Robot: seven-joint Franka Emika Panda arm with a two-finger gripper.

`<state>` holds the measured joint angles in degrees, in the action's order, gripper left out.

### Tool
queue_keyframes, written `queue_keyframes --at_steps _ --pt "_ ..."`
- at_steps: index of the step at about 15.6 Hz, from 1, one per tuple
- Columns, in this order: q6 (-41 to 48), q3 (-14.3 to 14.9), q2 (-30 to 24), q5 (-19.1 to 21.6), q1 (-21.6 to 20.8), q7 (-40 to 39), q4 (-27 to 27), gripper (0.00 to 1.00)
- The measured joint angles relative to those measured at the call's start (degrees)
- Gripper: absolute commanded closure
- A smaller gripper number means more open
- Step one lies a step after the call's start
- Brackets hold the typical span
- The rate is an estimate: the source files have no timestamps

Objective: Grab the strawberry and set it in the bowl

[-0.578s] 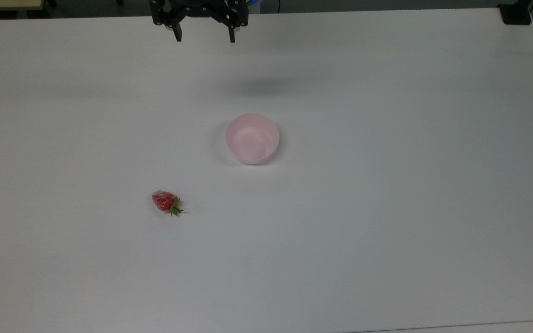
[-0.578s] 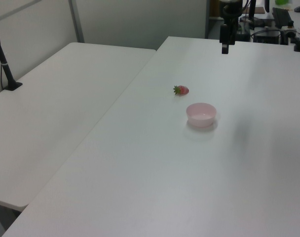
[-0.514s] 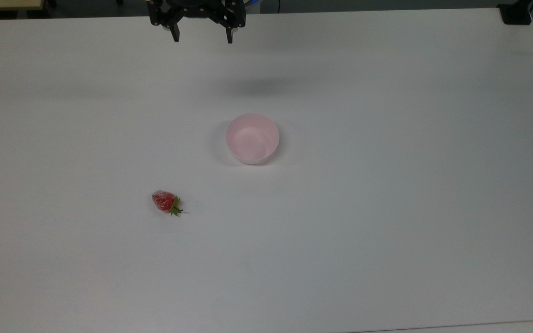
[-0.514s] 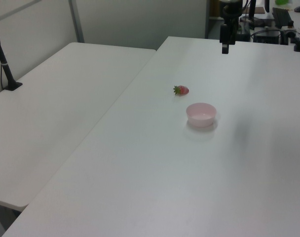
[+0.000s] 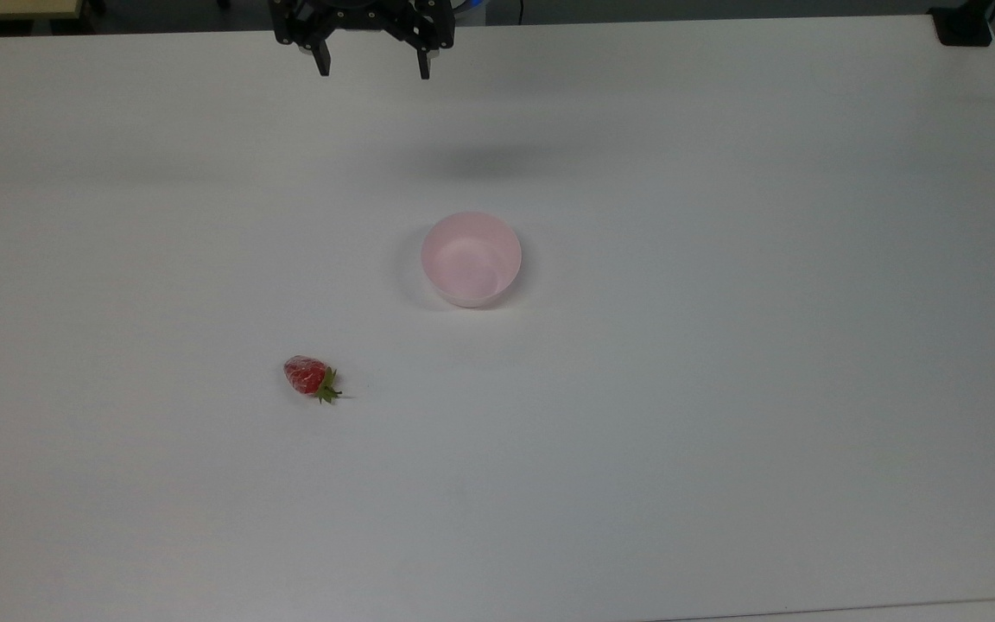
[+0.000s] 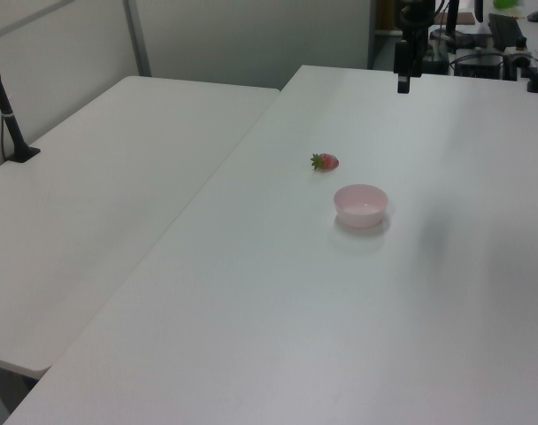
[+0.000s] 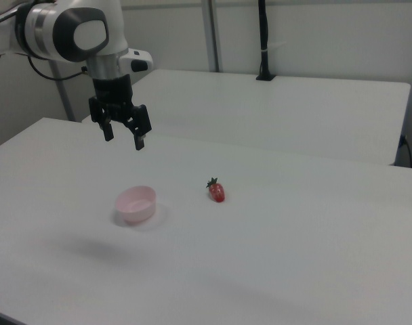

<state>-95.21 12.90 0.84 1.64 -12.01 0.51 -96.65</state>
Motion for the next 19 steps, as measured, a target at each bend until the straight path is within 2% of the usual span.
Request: queue_keyframes --at_steps 8,11,14,16,17,19 --pt "-0.21 0.00 0.03 -0.01 0.01 0.00 0.02 0.00" --pt "-4.50 0.00 1.49 -0.45 0.01 -0.58 0.35 0.00" --pt "-11.26 0.46 6.43 -1.36 0.33 -1.51 1.41 0.00" --pt "-17.91 0.69 11.79 -1.55 1.38 -3.31 2.84 0.00" --pt "-23.54 0.87 16.17 -1.55 1.97 -4.27 3.70 0.00" --pt "-32.41 1.20 21.24 -1.56 2.25 -5.86 4.33 0.00"
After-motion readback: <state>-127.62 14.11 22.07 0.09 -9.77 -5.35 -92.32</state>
